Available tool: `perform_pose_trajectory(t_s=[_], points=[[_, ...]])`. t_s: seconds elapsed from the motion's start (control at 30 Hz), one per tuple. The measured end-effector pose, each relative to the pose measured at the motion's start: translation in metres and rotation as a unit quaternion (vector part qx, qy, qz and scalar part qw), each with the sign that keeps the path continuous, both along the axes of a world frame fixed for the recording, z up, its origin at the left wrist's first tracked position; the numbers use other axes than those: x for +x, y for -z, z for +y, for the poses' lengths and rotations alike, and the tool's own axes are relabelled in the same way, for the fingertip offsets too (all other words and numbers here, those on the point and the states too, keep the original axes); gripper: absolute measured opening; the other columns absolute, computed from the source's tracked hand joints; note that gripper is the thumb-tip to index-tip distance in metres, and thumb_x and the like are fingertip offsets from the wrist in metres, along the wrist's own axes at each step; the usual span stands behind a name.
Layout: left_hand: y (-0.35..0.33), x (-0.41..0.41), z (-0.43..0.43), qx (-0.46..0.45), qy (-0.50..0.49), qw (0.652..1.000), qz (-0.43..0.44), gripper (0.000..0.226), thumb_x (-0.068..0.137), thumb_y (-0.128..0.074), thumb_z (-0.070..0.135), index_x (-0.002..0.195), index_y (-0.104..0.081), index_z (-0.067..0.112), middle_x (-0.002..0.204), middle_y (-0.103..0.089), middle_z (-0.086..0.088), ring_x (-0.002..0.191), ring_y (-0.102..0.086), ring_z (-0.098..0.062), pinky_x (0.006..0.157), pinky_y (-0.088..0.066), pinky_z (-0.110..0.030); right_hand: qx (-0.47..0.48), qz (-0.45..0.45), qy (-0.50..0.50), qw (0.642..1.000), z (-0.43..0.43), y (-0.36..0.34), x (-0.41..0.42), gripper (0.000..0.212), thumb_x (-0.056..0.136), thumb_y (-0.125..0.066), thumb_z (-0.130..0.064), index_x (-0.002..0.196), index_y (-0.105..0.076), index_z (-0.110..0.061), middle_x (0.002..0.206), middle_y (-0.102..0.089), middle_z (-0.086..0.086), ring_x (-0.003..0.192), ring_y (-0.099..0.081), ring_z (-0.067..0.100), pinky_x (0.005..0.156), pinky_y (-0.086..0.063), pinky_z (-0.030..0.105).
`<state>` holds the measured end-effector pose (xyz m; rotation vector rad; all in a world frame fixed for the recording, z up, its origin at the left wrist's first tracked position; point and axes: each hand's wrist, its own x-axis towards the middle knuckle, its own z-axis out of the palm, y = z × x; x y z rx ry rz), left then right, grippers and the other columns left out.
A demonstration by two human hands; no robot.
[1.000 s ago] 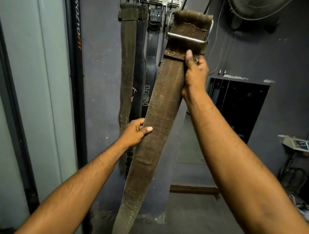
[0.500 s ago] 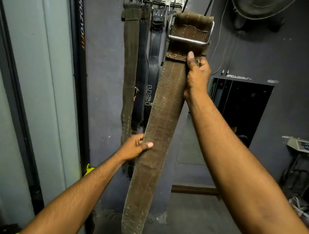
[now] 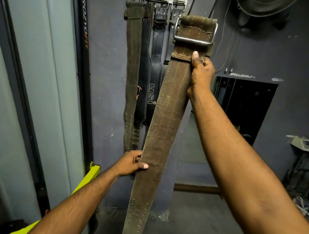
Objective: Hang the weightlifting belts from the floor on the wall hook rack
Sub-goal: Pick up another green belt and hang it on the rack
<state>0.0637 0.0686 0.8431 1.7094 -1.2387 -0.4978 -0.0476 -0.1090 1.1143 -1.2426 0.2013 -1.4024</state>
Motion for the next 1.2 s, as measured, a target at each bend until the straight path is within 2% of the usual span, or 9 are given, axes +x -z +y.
perform_pose_trajectory(t_s=[0.17,0.27,0.4,0.57,0.67,0.77,0.87,1.03,1.2], points=[[0.002,0.004,0.001,0.029,-0.01,1.0,-0.002,0.028,0.086,-0.073,0.011,0.113,-0.069,0.013,0.108,-0.075,0.0,0.1,-0.071,-0.01,0.093,-0.058,-0.036,-0.012,0.007,-0.024,1.0,0.004,-0.001,-0.002,0.019,0.089,-0.07,-0.035,0.091,-0.063,-0.017,0.106,-0.074,0.019,0.102,-0.072,0.036,0.09,-0.057,0.059],[-0.025,-0.002,0.001,0.047,0.022,0.998,0.02,0.018,0.09,-0.069,0.01,0.107,-0.069,0.016,0.097,-0.074,0.006,0.085,-0.071,0.0,0.081,-0.059,-0.023,-0.011,0.007,-0.059,0.998,0.01,-0.001,-0.007,0.019,0.094,-0.068,-0.031,0.1,-0.061,-0.014,0.112,-0.071,0.021,0.105,-0.07,0.037,0.092,-0.057,0.058],[-0.115,-0.018,-0.006,-0.131,-0.022,0.991,0.014,0.006,0.097,-0.06,0.025,0.1,-0.065,0.022,0.079,-0.066,0.012,0.069,-0.062,-0.002,0.069,-0.049,-0.023,-0.026,0.023,-0.104,0.994,0.02,0.003,-0.011,0.022,0.095,-0.066,-0.028,0.106,-0.06,-0.01,0.11,-0.072,0.019,0.098,-0.073,0.031,0.091,-0.058,0.054],[-0.246,-0.045,-0.013,-0.342,-0.058,0.935,0.074,0.006,0.098,-0.059,0.026,0.103,-0.061,0.026,0.098,-0.067,0.008,0.08,-0.069,0.008,0.074,-0.059,-0.016,-0.058,0.056,-0.134,0.988,0.039,0.02,-0.009,0.02,0.096,-0.065,-0.025,0.107,-0.062,-0.009,0.107,-0.072,0.018,0.095,-0.072,0.029,0.088,-0.06,0.046],[-0.277,-0.034,-0.022,-0.373,-0.093,0.92,0.071,0.045,0.088,-0.069,0.041,0.121,-0.061,0.01,0.109,-0.073,-0.004,0.097,-0.072,-0.013,0.091,-0.059,-0.04,-0.071,0.061,-0.137,0.986,0.041,0.02,-0.013,0.022,0.097,-0.064,-0.021,0.113,-0.061,-0.006,0.115,-0.07,0.022,0.106,-0.07,0.034,0.092,-0.059,0.047],[-0.284,-0.033,-0.027,-0.393,-0.13,0.907,0.076,0.056,0.08,-0.076,0.044,0.122,-0.059,0.012,0.113,-0.072,-0.007,0.102,-0.071,-0.018,0.09,-0.059,-0.043,-0.075,0.064,-0.148,0.984,0.036,0.017,-0.019,0.035,0.096,-0.065,-0.02,0.124,-0.056,0.0,0.121,-0.068,0.024,0.109,-0.069,0.037,0.092,-0.059,0.048],[-0.286,-0.037,-0.039,-0.413,-0.171,0.894,-0.046,0.04,0.089,-0.069,0.036,0.12,-0.064,0.011,0.112,-0.07,0.0,0.1,-0.068,-0.013,0.092,-0.058,-0.041,-0.091,0.087,-0.153,0.98,0.03,0.016,-0.025,0.038,0.096,-0.065,-0.018,0.129,-0.055,-0.002,0.12,-0.07,0.018,0.108,-0.07,0.031,0.087,-0.061,0.04],[-0.277,-0.02,-0.044,-0.309,-0.143,0.906,-0.251,0.084,0.087,-0.071,0.036,0.156,-0.022,0.03,0.15,-0.049,-0.003,0.129,-0.054,-0.015,0.106,-0.045,-0.027,-0.08,0.097,-0.185,0.975,0.01,0.022,-0.035,0.036,0.096,-0.064,-0.018,0.129,-0.058,-0.004,0.117,-0.072,0.016,0.103,-0.073,0.027,0.08,-0.06,0.035],[-0.283,-0.019,-0.053,-0.31,-0.172,0.896,-0.266,0.057,0.086,-0.061,0.057,0.13,-0.062,0.02,0.119,-0.068,-0.003,0.108,-0.065,-0.017,0.094,-0.056,-0.039,-0.056,0.118,-0.197,0.972,-0.015,0.044,-0.039,0.033,0.097,-0.064,-0.019,0.126,-0.058,-0.004,0.113,-0.074,0.012,0.102,-0.073,0.024,0.084,-0.059,0.036]])
